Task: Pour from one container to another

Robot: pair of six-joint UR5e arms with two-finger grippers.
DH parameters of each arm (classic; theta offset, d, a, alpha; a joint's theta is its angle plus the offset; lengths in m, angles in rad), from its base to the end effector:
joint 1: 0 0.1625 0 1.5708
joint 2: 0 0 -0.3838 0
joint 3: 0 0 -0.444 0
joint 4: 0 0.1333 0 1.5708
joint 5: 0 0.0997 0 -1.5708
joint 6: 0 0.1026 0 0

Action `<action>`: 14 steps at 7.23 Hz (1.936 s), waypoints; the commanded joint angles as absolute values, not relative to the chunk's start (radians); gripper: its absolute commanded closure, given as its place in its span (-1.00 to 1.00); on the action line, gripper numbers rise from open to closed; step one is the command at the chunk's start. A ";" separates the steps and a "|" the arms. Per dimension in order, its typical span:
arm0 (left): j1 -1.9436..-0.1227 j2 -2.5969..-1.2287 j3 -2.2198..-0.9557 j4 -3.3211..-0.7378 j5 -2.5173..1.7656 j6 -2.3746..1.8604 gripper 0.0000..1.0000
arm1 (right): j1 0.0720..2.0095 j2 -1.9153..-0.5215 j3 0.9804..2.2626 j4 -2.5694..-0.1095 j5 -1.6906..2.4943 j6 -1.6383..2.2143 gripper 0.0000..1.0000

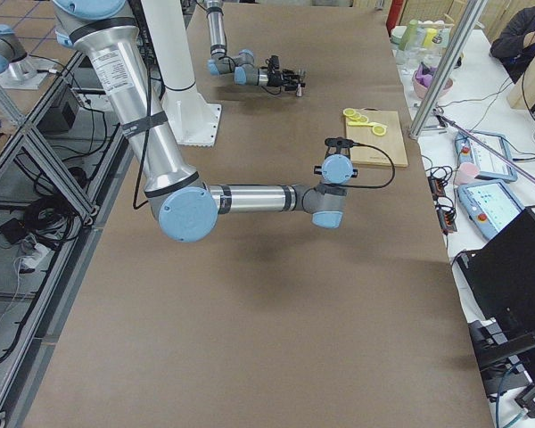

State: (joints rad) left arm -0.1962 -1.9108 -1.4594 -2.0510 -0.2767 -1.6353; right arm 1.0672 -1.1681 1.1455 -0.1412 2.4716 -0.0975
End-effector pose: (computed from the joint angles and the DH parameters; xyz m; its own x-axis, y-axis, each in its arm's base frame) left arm 0.5966 -0.3551 0.3801 0.7000 -0.1571 -0.6966 0.7140 0.1360 0.6868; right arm -0.2787 -0.6153 0.4377 0.1622 -0.9863 0.0312 0.0949 0.0470 0.9944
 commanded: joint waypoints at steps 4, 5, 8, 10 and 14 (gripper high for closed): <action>-0.198 -1.948 -1.465 -2.045 -0.299 -1.559 1.00 | 1.068 -1.164 1.146 -0.144 2.471 -0.092 1.00; -0.198 -1.982 -1.471 -2.046 -0.349 -1.395 1.00 | 1.074 -1.157 1.146 -0.152 2.471 -0.092 1.00; -0.209 -2.006 -1.532 -2.048 -0.385 -1.314 1.00 | 1.078 -1.089 1.152 -0.238 2.473 -0.098 1.00; -0.244 -2.041 -1.598 -2.065 -0.537 -1.097 1.00 | 1.078 -1.077 1.202 -0.307 2.474 -0.104 1.00; -0.242 -2.186 -1.586 -2.101 -0.587 -0.826 1.00 | 1.074 -1.071 1.270 -0.314 2.499 -0.104 1.00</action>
State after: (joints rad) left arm -0.2442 -2.1644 -1.5690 -2.0746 -0.5704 -0.9028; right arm 1.0753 -1.0729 1.2497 -0.3098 2.4864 -0.1038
